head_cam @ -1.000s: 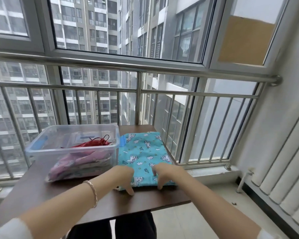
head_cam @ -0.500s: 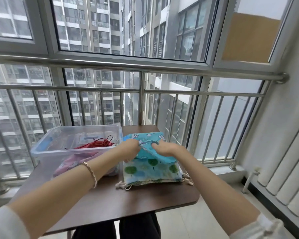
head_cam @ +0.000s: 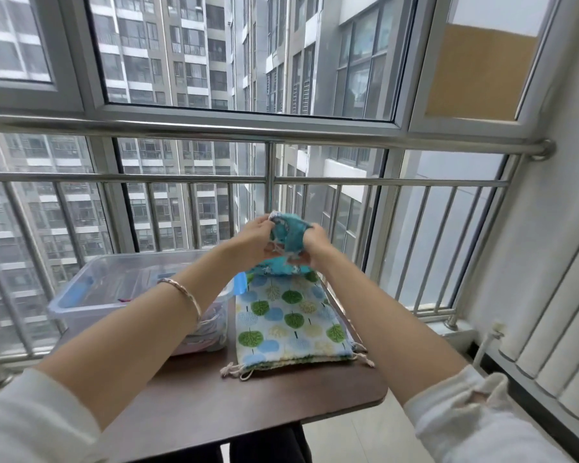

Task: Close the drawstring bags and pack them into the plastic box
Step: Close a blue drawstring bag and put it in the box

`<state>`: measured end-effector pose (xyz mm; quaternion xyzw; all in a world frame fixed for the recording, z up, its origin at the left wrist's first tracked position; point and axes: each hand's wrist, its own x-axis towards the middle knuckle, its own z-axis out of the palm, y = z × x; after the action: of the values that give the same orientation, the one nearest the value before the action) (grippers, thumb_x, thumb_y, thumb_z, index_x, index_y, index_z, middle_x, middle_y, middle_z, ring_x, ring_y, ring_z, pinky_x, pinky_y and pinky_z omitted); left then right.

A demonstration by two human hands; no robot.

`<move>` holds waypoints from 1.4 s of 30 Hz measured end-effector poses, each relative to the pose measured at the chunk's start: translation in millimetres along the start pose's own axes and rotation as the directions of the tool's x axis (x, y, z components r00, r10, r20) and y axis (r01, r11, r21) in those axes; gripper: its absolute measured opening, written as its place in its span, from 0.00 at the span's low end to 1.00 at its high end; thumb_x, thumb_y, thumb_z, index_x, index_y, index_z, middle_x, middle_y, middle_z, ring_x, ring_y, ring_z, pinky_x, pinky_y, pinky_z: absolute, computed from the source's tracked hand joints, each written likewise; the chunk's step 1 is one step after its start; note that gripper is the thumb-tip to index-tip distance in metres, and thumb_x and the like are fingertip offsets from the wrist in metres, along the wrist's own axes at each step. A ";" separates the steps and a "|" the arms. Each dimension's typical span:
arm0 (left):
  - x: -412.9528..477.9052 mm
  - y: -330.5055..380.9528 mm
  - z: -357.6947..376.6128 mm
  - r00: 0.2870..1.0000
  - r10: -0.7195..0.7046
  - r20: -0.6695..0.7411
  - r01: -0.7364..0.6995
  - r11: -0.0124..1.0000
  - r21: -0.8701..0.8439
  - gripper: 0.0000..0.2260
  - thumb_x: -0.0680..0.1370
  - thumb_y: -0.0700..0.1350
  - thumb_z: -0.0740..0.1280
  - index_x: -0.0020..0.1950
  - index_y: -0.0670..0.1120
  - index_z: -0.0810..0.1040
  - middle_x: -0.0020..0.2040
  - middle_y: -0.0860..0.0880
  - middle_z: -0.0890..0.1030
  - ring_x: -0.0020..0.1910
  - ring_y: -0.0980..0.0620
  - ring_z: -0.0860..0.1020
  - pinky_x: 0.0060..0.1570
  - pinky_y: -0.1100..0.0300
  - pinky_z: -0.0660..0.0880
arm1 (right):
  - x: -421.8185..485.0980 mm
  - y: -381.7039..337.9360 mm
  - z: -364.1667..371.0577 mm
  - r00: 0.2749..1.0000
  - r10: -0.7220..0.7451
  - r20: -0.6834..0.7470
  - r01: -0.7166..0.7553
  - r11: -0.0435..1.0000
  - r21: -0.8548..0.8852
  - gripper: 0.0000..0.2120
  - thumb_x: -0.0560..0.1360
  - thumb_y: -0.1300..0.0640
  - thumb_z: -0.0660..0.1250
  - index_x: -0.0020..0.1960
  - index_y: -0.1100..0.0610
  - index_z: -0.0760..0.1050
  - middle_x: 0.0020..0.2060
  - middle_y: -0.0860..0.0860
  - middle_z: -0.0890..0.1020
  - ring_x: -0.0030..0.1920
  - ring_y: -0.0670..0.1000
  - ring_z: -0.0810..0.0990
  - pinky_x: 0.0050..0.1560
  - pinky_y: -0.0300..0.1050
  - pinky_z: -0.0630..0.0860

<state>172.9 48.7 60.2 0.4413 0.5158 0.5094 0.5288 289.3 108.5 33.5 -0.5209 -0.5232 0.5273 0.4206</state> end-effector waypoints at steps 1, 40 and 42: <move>-0.9 9.2 1.9 1.000 0.022 -0.002 -0.022 0.999 -0.027 0.13 0.83 0.41 0.52 0.65 0.43 0.70 0.56 0.39 0.77 0.53 0.44 0.80 0.50 0.53 0.79 | 0.2 -10.9 0.5 0.998 -0.050 -0.048 0.054 0.994 0.090 0.14 0.83 0.56 0.47 0.56 0.57 0.70 0.53 0.58 0.78 0.48 0.57 0.82 0.42 0.55 0.83; -112.8 29.3 -193.2 0.899 0.435 -0.049 -0.081 0.275 0.958 0.14 0.74 0.57 0.67 0.47 0.46 0.81 0.38 0.49 0.82 0.31 0.53 0.74 0.30 0.65 0.71 | -63.6 -29.5 43.9 0.801 -0.375 0.466 0.591 0.372 -0.716 0.54 0.57 0.16 0.35 0.41 0.61 0.74 0.35 0.52 0.77 0.35 0.52 0.75 0.42 0.45 0.71; -116.3 29.1 -211.6 0.909 0.402 -0.111 -0.058 0.387 0.920 0.17 0.71 0.59 0.65 0.43 0.45 0.81 0.32 0.47 0.79 0.25 0.53 0.68 0.27 0.64 0.66 | -54.4 -26.1 26.9 0.823 -0.389 0.415 0.560 0.432 -0.707 0.54 0.59 0.17 0.38 0.42 0.64 0.77 0.35 0.53 0.80 0.36 0.54 0.78 0.46 0.45 0.74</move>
<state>-34.1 -76.7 83.6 0.6347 0.7170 0.2852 0.0412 265.7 54.2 62.8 -0.4305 -0.8652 0.1373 0.2172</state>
